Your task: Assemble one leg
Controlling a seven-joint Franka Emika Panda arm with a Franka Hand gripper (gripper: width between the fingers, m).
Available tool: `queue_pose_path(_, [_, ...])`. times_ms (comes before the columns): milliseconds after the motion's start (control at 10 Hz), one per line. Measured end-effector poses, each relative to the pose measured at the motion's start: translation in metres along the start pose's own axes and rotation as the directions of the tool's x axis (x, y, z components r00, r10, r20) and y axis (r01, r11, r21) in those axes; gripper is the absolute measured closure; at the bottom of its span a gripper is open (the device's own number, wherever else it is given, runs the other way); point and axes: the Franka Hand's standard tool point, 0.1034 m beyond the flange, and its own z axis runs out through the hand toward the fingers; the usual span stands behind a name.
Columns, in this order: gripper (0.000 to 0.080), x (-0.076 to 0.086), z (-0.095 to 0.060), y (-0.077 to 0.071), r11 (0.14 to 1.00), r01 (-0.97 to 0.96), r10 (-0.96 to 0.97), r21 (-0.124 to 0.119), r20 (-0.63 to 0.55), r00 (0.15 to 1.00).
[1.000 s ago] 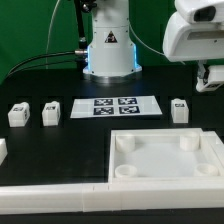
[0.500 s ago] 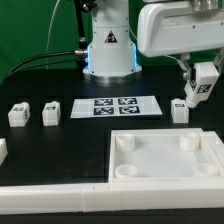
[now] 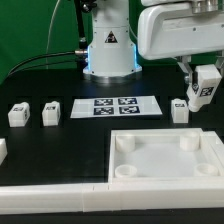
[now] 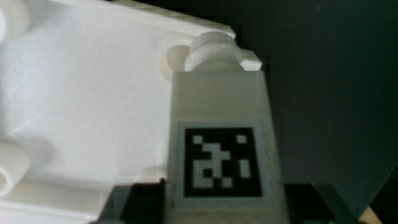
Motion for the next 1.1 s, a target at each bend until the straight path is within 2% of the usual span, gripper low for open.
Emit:
queue_pose_path(100, [0.0508,0.0,-0.001,-0.002,1.0,0.002,-0.001,0.008,-0.128,0.992])
queue_pose_path(200, [0.0508,-0.006,0.0,-0.003,1.0,0.004,0.0,0.015,-0.22,0.976])
queue_pose_path(300, [0.0508,-0.007,0.004,-0.001,1.0,0.019,-0.016,0.012,-0.236,0.972])
queue_pose_path(600, [0.0508,0.039,0.003,0.021,0.997,0.077,-0.079,-0.018,-0.224,0.971])
queue_pose_path(800, [0.0508,0.061,0.013,0.039,0.993,0.11,-0.115,-0.034,-0.233,0.966])
queue_pose_path(1000, [0.0508,0.071,0.024,0.057,0.989,0.14,-0.149,-0.052,-0.24,0.959])
queue_pose_path(1100, [0.0507,0.072,0.021,0.054,0.988,0.14,-0.151,-0.06,-0.288,0.946])
